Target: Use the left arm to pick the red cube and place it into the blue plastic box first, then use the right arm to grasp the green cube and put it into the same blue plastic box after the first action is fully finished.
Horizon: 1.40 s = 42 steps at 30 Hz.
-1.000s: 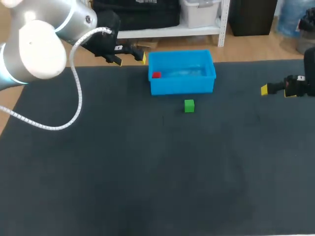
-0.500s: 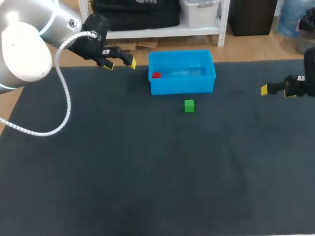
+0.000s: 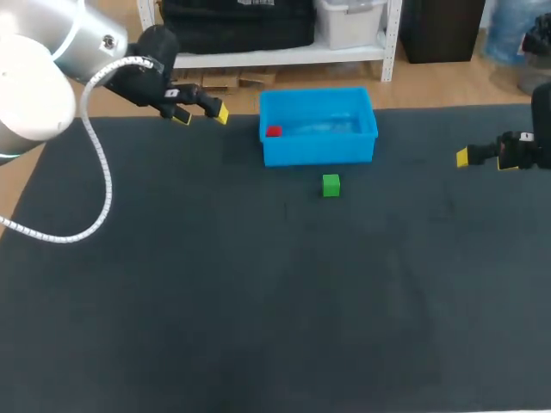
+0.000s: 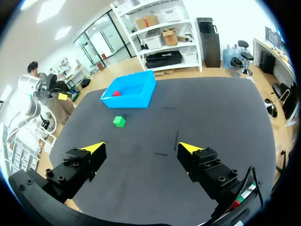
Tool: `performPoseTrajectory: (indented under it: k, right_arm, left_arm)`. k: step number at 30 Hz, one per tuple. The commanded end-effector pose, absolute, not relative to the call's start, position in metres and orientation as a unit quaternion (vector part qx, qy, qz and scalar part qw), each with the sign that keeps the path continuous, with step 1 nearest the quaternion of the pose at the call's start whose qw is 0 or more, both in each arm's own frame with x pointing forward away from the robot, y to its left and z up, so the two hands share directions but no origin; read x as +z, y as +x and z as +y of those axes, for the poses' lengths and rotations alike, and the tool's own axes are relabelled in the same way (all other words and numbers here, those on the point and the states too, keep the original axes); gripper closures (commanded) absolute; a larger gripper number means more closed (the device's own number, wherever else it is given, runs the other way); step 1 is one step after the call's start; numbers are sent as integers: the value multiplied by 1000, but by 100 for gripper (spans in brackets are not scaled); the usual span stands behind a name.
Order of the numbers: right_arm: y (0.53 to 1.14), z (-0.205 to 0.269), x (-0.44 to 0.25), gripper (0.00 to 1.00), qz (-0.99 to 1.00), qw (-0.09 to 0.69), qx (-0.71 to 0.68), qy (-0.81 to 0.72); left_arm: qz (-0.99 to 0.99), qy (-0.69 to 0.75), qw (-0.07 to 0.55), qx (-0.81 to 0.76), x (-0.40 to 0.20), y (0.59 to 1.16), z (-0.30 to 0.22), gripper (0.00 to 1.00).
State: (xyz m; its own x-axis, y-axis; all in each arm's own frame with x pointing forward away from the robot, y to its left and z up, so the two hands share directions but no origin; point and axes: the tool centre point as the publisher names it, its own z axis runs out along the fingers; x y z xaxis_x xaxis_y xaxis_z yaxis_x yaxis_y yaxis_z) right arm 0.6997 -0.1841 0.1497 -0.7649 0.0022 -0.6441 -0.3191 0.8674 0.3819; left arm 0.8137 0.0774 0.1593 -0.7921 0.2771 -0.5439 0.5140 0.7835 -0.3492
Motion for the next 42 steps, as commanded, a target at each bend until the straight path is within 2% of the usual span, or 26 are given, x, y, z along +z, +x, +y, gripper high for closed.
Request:
performPoseTrajectory:
  k: [1,22,42]
  right_arm:
    - [700,-185,149,0,907,331,243,-88]
    - [700,-185,149,0,907,331,243,-88]
    - [700,-185,149,0,907,331,243,-88]
  left_arm:
    - [910,221,240,-254,161,805,83,0]
    - [910,217,238,-261,161,784,111,0]
    - [909,226,234,-260,160,783,112,0]
